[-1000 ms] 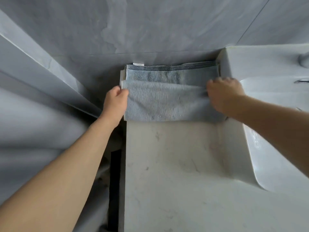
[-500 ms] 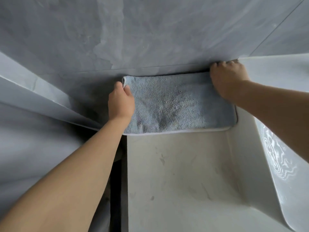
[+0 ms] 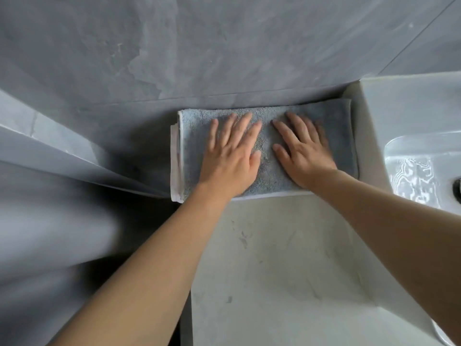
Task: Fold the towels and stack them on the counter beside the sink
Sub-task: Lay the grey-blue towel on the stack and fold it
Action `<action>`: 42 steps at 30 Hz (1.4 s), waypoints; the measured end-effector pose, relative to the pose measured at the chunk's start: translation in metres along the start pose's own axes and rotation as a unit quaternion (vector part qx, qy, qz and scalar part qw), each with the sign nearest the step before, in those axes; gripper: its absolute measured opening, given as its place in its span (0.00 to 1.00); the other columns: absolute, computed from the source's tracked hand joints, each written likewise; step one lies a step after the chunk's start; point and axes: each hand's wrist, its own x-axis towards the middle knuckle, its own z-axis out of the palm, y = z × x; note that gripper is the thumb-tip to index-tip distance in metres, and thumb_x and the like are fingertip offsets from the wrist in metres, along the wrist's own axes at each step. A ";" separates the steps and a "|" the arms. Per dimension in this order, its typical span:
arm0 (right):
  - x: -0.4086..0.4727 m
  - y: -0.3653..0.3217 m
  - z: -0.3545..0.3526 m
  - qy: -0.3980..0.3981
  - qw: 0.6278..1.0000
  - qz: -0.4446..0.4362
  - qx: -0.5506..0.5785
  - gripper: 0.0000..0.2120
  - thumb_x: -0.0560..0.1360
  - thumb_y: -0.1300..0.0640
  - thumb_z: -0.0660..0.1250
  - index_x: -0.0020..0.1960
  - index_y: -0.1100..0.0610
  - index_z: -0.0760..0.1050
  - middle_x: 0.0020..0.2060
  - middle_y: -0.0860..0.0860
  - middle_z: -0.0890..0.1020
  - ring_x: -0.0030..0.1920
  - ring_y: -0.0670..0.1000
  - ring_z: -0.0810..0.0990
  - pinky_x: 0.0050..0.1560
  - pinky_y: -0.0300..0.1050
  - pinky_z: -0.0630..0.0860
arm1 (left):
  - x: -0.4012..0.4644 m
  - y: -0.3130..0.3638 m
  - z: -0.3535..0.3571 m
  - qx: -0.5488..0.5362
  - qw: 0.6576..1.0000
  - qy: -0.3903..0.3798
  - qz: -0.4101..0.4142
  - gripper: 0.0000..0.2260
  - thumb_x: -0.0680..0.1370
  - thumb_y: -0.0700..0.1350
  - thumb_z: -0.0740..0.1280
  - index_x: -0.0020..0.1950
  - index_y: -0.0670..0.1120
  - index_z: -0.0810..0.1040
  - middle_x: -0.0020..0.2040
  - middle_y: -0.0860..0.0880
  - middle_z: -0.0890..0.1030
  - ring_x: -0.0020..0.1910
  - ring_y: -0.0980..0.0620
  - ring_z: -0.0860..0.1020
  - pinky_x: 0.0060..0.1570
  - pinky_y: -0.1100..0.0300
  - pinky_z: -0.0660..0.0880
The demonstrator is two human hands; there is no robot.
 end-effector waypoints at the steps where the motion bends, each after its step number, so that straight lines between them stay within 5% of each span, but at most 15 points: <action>1: 0.000 0.005 0.005 -0.004 1.000 0.021 0.002 0.30 0.79 0.37 0.45 0.78 0.47 0.58 0.78 0.53 0.58 0.77 0.57 0.56 0.76 0.58 0.47 | 0.000 -0.007 0.008 0.013 0.999 -0.042 -0.020 0.28 0.81 0.57 0.53 0.80 0.51 0.61 0.81 0.49 0.60 0.80 0.45 0.56 0.77 0.42 0.45; 4: -0.003 0.022 0.012 0.018 0.999 0.024 -0.028 0.33 0.78 0.34 0.45 0.79 0.47 0.56 0.78 0.51 0.57 0.78 0.55 0.53 0.77 0.58 0.45 | -0.012 -0.042 0.021 0.066 0.994 -0.065 -0.054 0.30 0.81 0.63 0.45 0.82 0.54 0.51 0.83 0.51 0.50 0.81 0.49 0.47 0.78 0.46 0.39; 11: -0.005 0.034 0.018 0.064 0.995 0.065 -0.045 0.35 0.76 0.32 0.49 0.79 0.46 0.55 0.78 0.57 0.55 0.78 0.64 0.48 0.75 0.62 0.41 | -0.018 -0.056 0.019 0.097 0.993 -0.027 -0.058 0.32 0.80 0.64 0.48 0.82 0.52 0.53 0.83 0.47 0.51 0.81 0.44 0.46 0.79 0.45 0.42; 18: -0.003 0.032 -0.002 -0.018 0.997 0.076 -0.020 0.37 0.74 0.31 0.44 0.79 0.46 0.51 0.79 0.57 0.50 0.78 0.60 0.44 0.76 0.60 0.40 | -0.013 -0.051 0.007 0.091 0.988 -0.094 -0.081 0.33 0.80 0.65 0.44 0.83 0.53 0.45 0.83 0.49 0.42 0.81 0.47 0.39 0.78 0.46 0.36; 22: -0.042 0.012 -0.024 0.051 0.991 0.094 0.080 0.32 0.78 0.42 0.52 0.77 0.57 0.58 0.78 0.59 0.56 0.78 0.60 0.51 0.77 0.56 0.46 | -0.036 -0.021 -0.003 0.046 0.990 0.005 -0.134 0.31 0.80 0.60 0.50 0.81 0.47 0.58 0.82 0.44 0.56 0.81 0.42 0.51 0.79 0.43 0.43; 25: -0.085 -0.005 -0.030 0.091 0.992 0.010 0.091 0.29 0.77 0.49 0.58 0.75 0.60 0.63 0.76 0.58 0.62 0.76 0.60 0.58 0.76 0.55 0.52 | -0.066 0.013 -0.002 0.014 0.991 0.064 -0.118 0.28 0.81 0.55 0.55 0.78 0.43 0.64 0.78 0.41 0.64 0.79 0.39 0.59 0.77 0.40 0.51; 32: -0.155 0.009 -0.056 0.134 0.985 -0.034 0.106 0.29 0.72 0.60 0.64 0.73 0.63 0.66 0.73 0.59 0.68 0.73 0.61 0.65 0.74 0.57 0.60 | -0.104 0.081 -0.012 -0.028 0.995 0.069 -0.065 0.26 0.82 0.51 0.57 0.77 0.41 0.66 0.76 0.40 0.68 0.76 0.38 0.64 0.75 0.38 0.57; 42: -0.259 0.109 -0.097 0.150 0.976 -0.012 0.159 0.26 0.74 0.62 0.65 0.72 0.62 0.67 0.72 0.58 0.68 0.71 0.60 0.67 0.72 0.55 0.64 | -0.122 0.227 -0.028 -0.077 0.988 0.132 -0.033 0.22 0.82 0.47 0.60 0.73 0.37 0.70 0.72 0.38 0.71 0.71 0.38 0.70 0.73 0.41 0.64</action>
